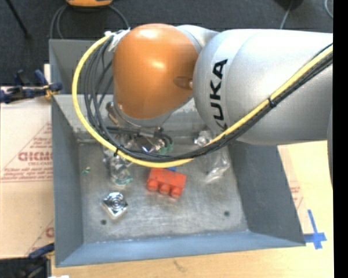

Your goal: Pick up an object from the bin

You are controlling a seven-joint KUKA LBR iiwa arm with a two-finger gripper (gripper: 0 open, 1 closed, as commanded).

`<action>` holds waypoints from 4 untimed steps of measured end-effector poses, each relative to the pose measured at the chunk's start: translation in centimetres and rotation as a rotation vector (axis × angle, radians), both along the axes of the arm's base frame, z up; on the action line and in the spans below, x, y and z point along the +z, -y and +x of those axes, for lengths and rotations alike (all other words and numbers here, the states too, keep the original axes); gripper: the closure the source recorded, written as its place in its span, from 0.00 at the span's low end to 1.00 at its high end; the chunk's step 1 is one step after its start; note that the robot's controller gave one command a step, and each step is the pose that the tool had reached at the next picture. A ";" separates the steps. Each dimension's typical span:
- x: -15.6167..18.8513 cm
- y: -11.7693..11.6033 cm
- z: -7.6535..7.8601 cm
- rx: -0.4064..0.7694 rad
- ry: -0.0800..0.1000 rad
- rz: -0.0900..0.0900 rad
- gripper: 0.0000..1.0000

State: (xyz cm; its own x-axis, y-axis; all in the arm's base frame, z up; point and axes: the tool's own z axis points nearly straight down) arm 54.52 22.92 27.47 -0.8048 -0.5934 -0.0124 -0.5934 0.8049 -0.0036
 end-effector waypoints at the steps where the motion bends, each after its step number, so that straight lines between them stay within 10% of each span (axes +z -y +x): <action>1: -18.4 1.0 -0.6 -0.123 -0.016 -0.004 1.00; 2: -18.8 2.1 -1.4 -0.121 -0.002 0.006 1.00; 3: -19.1 2.3 -1.6 -0.123 -0.010 0.000 0.00; 4: -20.1 7.5 3.3 -0.089 -0.003 0.003 0.00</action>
Offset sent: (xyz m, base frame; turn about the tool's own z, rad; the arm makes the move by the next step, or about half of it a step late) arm -0.0059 -0.0083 -0.1803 0.1229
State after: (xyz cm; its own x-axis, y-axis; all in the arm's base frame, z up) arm 57.77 15.43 7.37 -0.8544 -0.5195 -0.0110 -0.5195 0.8544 0.0004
